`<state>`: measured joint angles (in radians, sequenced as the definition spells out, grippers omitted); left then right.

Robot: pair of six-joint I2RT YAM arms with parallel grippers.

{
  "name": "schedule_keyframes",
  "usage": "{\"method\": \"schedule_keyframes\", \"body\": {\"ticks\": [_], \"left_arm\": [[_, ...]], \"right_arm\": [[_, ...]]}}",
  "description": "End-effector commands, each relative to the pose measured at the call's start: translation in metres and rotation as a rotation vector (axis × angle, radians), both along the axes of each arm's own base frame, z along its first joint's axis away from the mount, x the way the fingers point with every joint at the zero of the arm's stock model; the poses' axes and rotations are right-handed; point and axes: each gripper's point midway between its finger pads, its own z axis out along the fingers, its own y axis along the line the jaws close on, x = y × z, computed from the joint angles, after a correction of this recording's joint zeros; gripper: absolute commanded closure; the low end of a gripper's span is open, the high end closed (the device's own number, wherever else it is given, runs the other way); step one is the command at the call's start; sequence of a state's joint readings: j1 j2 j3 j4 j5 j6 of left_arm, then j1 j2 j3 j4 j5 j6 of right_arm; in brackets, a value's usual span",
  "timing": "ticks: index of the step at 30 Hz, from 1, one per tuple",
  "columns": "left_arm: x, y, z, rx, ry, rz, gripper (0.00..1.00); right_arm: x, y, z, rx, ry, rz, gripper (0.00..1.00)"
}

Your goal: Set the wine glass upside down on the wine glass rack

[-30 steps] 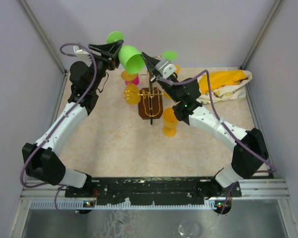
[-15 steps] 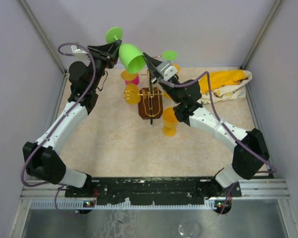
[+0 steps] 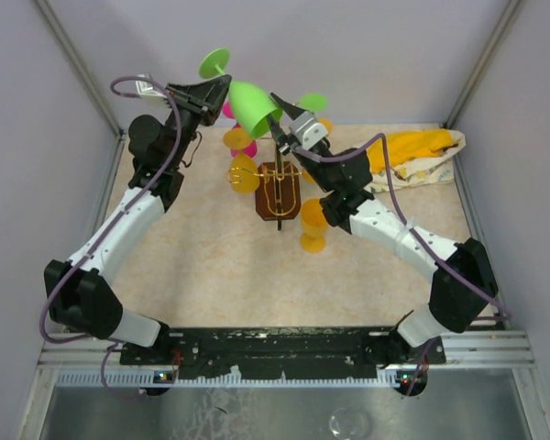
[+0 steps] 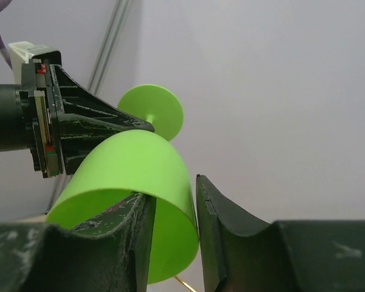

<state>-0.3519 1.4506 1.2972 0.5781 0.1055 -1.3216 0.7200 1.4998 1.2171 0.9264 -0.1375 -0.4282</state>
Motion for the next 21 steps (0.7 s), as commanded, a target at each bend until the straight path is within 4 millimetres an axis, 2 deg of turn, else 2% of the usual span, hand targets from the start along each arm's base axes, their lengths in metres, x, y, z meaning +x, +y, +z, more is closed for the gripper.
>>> {"method": "schedule_keyframes", "body": {"ticks": [1,4,11,14,21], "left_arm": [[-0.009,0.005,0.029,0.08,-0.157,0.058,1.0],[-0.008,0.013,0.04,0.191,-0.226,0.123,1.0],[-0.01,0.057,0.061,0.348,-0.315,0.311,1.0],[-0.013,0.059,0.066,0.371,-0.34,0.319,1.0],[-0.018,0.049,0.07,0.461,-0.43,0.272,1.0]], "right_arm": [[-0.019,-0.017,0.031,0.06,-0.067,-0.024,0.66],[-0.018,-0.019,0.028,0.046,-0.062,-0.039,0.63],[-0.017,-0.021,0.011,-0.015,-0.022,-0.062,0.56],[-0.017,-0.02,0.006,-0.024,-0.014,-0.058,0.56],[-0.015,-0.021,0.005,-0.027,-0.001,-0.067,0.54]]}}
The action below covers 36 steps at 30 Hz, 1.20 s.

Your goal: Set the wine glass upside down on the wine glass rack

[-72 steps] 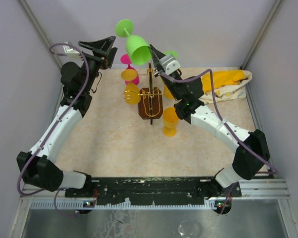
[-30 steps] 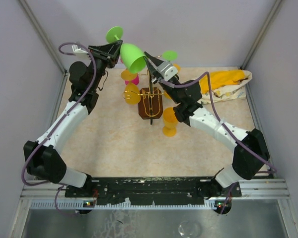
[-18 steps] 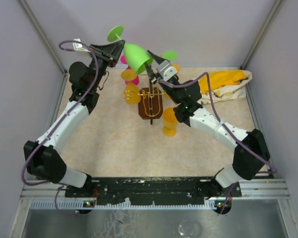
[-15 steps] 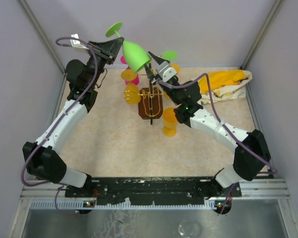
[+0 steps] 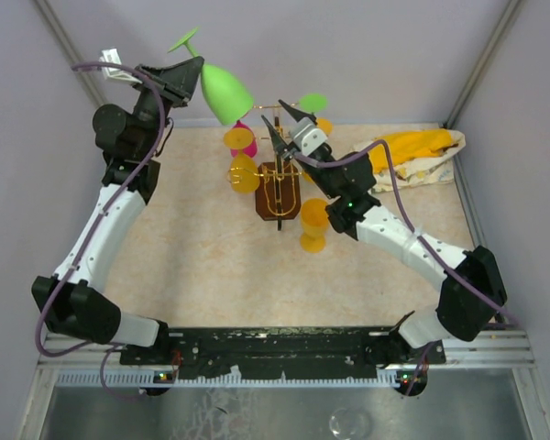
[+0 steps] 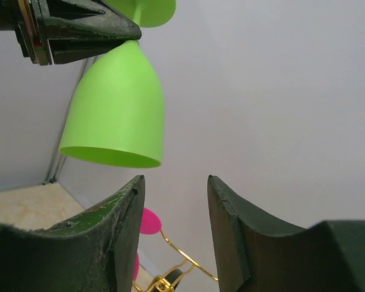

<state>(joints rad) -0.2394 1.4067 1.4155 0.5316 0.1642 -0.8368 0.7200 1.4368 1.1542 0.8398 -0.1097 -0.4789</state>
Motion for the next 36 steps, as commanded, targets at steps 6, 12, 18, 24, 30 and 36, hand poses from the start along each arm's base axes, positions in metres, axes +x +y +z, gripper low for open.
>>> {"method": "schedule_keyframes", "body": {"ticks": [6,12,18,24,30,36], "left_arm": [[-0.022,-0.006,-0.007,0.403,-0.116,0.018,1.0],[-0.03,0.023,-0.054,0.686,-0.016,0.175,1.0],[-0.047,0.053,-0.093,0.811,0.09,0.284,1.0],[-0.079,0.029,-0.126,0.825,0.053,0.103,1.0],[-0.112,0.003,-0.17,0.823,0.043,-0.114,1.0],[-0.146,-0.009,-0.191,0.791,0.0,-0.221,1.0]], "right_arm": [[0.008,-0.03,0.023,0.022,0.061,-0.152,0.53],[0.037,-0.052,0.014,0.04,0.214,-0.241,0.53],[0.047,-0.07,0.013,0.048,0.246,-0.299,0.53],[0.051,-0.081,0.011,0.045,0.255,-0.335,0.53],[0.053,-0.087,0.011,0.041,0.255,-0.355,0.53],[0.054,-0.09,0.01,0.032,0.251,-0.371,0.52]]}}
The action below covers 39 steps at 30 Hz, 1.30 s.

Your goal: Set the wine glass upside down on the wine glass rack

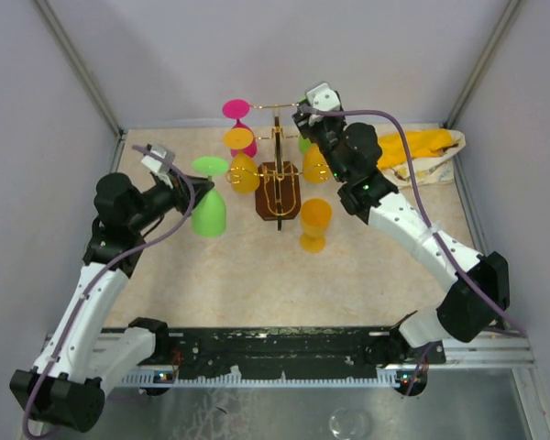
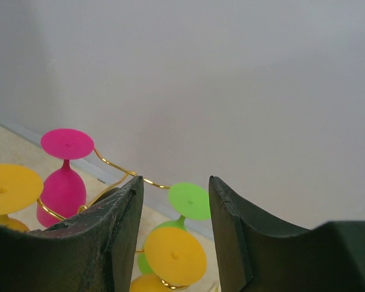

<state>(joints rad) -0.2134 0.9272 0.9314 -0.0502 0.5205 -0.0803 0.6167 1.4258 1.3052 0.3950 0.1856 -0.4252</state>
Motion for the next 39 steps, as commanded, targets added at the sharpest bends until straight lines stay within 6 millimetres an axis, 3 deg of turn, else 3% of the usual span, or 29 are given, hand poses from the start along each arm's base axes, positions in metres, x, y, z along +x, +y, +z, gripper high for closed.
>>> {"method": "schedule_keyframes", "body": {"ticks": [1,8,20,23,28,30,39], "left_arm": [[-0.036,-0.015,0.012,-0.052,-0.071,-0.136,1.0],[-0.054,-0.029,-0.008,-0.144,-0.07,-0.219,1.0],[-0.039,-0.043,-0.021,-0.202,-0.145,-0.203,1.0],[-0.038,-0.051,-0.027,-0.205,-0.156,-0.224,1.0],[-0.035,-0.064,-0.033,-0.211,-0.159,-0.254,1.0],[-0.033,-0.067,-0.033,-0.214,-0.174,-0.257,1.0],[-0.015,-0.069,-0.038,-0.21,-0.199,-0.197,1.0]], "right_arm": [[-0.01,-0.016,0.04,0.051,-0.083,-0.03,0.52],[-0.008,-0.016,0.04,0.036,-0.091,-0.034,0.52],[-0.015,-0.018,0.034,0.04,-0.092,-0.023,0.49],[-0.016,-0.02,0.033,0.04,-0.09,-0.026,0.41],[-0.018,-0.023,0.033,0.043,-0.093,-0.039,0.1],[-0.018,-0.024,0.033,0.043,-0.094,-0.042,0.03],[-0.018,-0.025,0.034,0.048,-0.098,-0.049,0.01]]}}
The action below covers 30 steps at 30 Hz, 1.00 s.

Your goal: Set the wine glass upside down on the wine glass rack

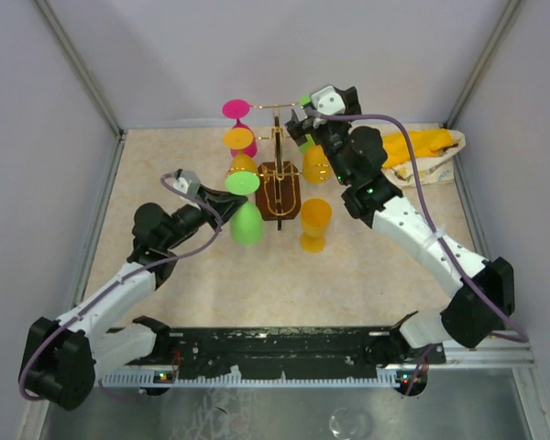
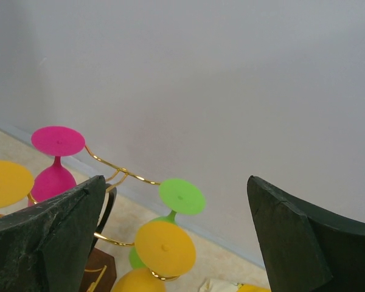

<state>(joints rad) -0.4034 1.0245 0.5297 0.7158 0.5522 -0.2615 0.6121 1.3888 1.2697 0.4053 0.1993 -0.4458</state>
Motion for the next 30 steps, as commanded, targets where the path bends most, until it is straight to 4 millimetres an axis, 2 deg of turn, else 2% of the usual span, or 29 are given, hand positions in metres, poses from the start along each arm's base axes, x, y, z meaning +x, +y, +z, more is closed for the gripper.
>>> {"method": "schedule_keyframes", "body": {"ticks": [1,10,20,30], "left_arm": [[0.009,0.003,0.01,-0.023,-0.075,0.051,1.0],[0.021,0.001,0.001,-0.051,-0.093,0.074,1.0],[0.036,0.001,0.006,-0.088,-0.137,0.118,1.0],[0.043,0.026,-0.001,-0.103,-0.149,0.265,1.0]], "right_arm": [[-0.012,-0.015,0.032,0.055,-0.084,-0.026,0.01],[-0.011,-0.015,0.03,0.056,-0.08,-0.026,0.01],[-0.01,-0.015,0.029,0.05,-0.082,-0.031,0.01],[-0.009,-0.017,0.024,0.036,-0.076,-0.044,0.01]]}}
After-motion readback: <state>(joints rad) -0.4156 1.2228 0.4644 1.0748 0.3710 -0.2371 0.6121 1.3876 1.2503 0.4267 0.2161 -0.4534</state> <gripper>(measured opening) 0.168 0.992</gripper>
